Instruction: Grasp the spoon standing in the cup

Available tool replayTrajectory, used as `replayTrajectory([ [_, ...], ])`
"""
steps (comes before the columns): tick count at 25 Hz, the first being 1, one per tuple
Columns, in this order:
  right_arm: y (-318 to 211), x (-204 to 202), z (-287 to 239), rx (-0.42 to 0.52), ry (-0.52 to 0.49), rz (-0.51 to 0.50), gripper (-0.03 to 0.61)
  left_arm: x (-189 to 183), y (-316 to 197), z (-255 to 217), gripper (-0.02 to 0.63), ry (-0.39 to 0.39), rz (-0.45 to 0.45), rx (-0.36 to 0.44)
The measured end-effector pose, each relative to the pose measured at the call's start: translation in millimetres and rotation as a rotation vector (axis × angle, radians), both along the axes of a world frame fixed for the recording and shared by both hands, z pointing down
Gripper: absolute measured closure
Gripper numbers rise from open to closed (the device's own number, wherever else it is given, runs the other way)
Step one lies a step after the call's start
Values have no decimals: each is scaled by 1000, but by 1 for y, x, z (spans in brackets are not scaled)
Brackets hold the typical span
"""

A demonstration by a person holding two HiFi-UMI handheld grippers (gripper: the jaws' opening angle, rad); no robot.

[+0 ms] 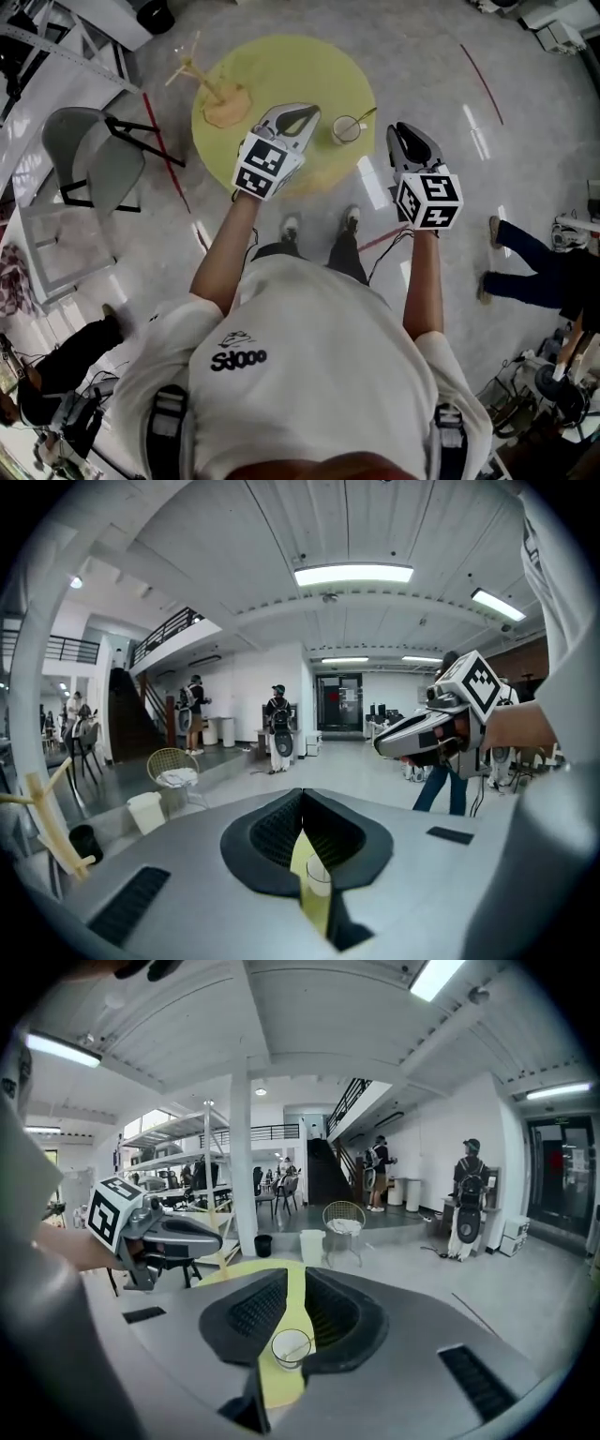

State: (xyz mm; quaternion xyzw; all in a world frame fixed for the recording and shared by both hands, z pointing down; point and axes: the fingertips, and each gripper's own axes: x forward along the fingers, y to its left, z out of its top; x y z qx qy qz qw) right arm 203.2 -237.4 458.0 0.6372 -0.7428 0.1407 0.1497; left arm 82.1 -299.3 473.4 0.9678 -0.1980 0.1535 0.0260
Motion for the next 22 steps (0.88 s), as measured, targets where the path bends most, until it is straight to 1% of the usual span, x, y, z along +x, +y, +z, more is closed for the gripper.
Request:
replayTrajectory([
  [5,-31,22,38,-80,-9,-95,480,11,-17,18,584,-36,-105,-30],
  [10,-61,43,88,-167,-56,-149,469,22,-27,44,584,-81,-176,-66],
  [17,-86,47,154,-267,-113,-186,454,15,-32,84,584,-147,-252,-123],
  [22,-95,55,191,-314,-154,-163,440,12,-33,102,584,-178,-294,-145],
])
